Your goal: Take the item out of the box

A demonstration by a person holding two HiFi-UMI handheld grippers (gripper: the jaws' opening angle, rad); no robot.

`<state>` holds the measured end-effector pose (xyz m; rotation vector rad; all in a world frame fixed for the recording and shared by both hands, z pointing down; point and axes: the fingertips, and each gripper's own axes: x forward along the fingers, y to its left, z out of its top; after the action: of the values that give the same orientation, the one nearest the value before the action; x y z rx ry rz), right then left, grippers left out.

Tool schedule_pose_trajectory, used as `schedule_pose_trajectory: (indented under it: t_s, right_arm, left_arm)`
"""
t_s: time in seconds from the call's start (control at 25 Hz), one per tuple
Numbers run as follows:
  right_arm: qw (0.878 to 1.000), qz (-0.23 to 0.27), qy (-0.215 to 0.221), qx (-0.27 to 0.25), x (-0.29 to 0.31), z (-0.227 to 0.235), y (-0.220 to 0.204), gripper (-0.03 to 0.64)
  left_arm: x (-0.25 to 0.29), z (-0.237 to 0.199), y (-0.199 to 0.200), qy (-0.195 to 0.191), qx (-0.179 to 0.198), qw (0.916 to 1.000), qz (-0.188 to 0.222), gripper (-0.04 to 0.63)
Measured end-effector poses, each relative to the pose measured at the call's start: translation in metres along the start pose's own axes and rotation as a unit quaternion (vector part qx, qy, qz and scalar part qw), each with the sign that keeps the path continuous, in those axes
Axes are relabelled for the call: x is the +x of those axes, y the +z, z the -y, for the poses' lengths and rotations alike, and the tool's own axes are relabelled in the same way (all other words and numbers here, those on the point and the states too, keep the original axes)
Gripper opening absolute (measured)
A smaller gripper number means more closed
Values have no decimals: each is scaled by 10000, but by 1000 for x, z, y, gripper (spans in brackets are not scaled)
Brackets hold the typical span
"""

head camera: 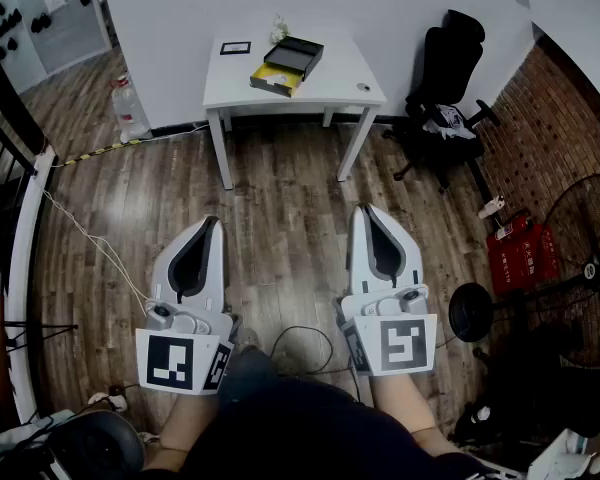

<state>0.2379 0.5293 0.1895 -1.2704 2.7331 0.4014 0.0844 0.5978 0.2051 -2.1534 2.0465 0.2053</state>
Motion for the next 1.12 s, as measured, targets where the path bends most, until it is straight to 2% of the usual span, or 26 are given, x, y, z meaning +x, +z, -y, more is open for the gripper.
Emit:
schedule_pose_trajectory:
  t_s: [0.28, 0.48, 0.6, 0.76, 1.12]
  right_arm:
    - [9995, 137, 102, 281, -19, -9, 13, 11]
    - [9993, 89, 111, 358, -17, -7, 4, 11]
    - [9992, 10, 106, 377, -5, -4, -7, 11]
    - [9988, -133, 71, 462, 28, 0, -31, 11]
    - [9986, -267, -165, 434, 169, 17, -77, 11]
  left_arm:
    - [-18, 13, 16, -21, 99, 9999, 43, 11]
    - [-14, 12, 10, 13, 193, 9998, -42, 12]
    - [-1, 6, -4, -91, 95, 9998, -140, 12]
    - [33, -16, -31, -206, -103, 9993, -287, 91]
    - [153, -105, -75, -384, -87, 9986, -343, 117]
